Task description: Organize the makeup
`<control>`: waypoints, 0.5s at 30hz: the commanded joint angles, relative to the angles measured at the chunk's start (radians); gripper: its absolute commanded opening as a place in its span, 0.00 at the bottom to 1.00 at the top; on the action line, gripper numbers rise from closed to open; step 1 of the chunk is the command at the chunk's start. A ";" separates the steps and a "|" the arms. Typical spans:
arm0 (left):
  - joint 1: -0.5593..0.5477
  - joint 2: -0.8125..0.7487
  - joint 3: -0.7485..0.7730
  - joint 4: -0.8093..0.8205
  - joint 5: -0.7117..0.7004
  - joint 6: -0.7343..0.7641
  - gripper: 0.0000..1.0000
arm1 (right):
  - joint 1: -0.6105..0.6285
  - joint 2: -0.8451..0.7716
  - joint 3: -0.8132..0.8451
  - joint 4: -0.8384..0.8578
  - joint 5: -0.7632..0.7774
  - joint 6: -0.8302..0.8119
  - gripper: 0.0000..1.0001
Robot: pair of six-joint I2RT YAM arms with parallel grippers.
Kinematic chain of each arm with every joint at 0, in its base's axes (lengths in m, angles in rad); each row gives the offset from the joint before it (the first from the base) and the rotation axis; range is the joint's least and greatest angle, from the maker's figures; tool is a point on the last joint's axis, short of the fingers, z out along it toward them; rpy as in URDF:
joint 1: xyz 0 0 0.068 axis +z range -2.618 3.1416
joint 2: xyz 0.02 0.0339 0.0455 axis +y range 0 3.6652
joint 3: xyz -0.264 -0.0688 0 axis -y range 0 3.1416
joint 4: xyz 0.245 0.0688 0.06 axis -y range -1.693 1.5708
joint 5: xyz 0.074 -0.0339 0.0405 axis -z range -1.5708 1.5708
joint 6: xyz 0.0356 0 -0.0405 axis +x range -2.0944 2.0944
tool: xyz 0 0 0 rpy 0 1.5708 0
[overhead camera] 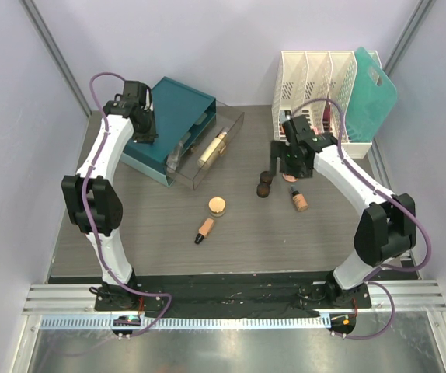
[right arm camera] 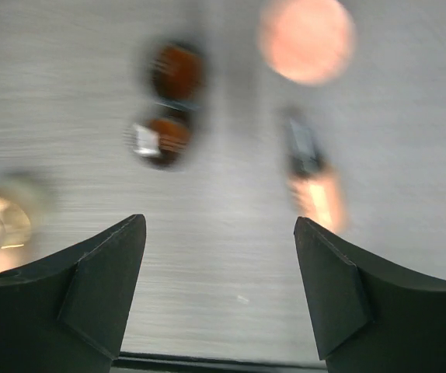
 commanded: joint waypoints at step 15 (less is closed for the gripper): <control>0.000 -0.028 -0.040 -0.062 0.052 0.001 0.00 | -0.073 0.121 -0.235 0.012 0.217 -0.063 0.83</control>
